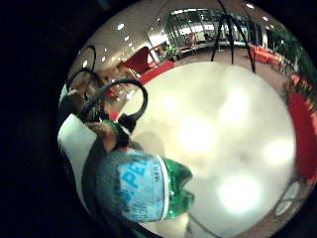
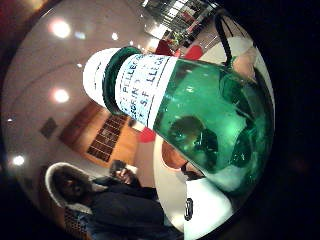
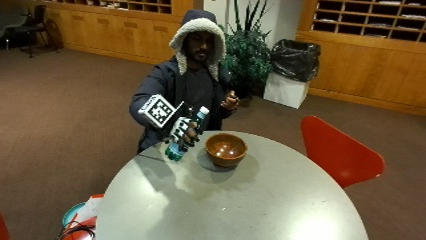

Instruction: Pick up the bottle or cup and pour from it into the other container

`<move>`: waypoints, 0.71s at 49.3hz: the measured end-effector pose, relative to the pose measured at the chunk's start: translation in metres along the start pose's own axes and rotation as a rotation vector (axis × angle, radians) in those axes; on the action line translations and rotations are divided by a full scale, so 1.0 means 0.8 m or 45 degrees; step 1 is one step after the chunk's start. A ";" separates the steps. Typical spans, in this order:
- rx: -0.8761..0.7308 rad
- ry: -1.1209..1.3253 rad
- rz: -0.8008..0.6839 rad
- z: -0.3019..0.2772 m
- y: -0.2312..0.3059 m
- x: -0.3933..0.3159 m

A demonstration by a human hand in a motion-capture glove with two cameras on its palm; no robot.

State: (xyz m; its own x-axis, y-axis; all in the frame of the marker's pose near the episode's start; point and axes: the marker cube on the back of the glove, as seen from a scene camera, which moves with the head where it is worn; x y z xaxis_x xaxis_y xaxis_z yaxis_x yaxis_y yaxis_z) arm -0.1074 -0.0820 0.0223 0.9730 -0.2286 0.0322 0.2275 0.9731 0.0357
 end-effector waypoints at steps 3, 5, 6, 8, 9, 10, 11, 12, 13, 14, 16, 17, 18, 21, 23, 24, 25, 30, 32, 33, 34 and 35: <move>-0.031 0.189 -0.075 -0.007 -0.006 -0.025; -0.064 0.297 -0.109 -0.010 -0.011 -0.039; -0.086 0.356 -0.130 -0.011 -0.013 -0.047; -0.139 0.483 -0.174 -0.011 -0.017 -0.064; -0.169 0.542 -0.190 -0.010 -0.018 -0.072; -0.200 0.597 -0.202 -0.009 -0.018 -0.080; -0.228 0.648 -0.212 -0.008 -0.019 -0.087; -0.253 0.696 -0.224 -0.006 -0.020 -0.092; -0.275 0.743 -0.239 -0.004 -0.021 -0.098; -0.293 0.793 -0.257 -0.001 -0.023 -0.103; -0.325 0.892 -0.294 0.004 -0.025 -0.112; -0.342 0.939 -0.311 0.008 -0.025 -0.116; -0.360 0.985 -0.327 0.011 -0.025 -0.120; -0.424 1.124 -0.379 0.026 -0.025 -0.132; -0.464 1.201 -0.408 0.036 -0.025 -0.140; -0.482 1.234 -0.419 0.042 -0.024 -0.143; -0.499 1.265 -0.430 0.047 -0.023 -0.146; -0.573 1.423 -0.502 0.071 -0.019 -0.159; -0.598 1.490 -0.533 0.081 -0.017 -0.165; -0.608 1.525 -0.549 0.086 -0.016 -0.167; -0.616 1.560 -0.566 0.091 -0.016 -0.169; -0.623 1.594 -0.583 0.096 -0.015 -0.170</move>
State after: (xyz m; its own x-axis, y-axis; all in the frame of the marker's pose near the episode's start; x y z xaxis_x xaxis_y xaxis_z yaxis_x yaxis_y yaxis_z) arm -0.2459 -0.0649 0.0941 0.1437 -0.5974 -0.7890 0.2666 0.7911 -0.5505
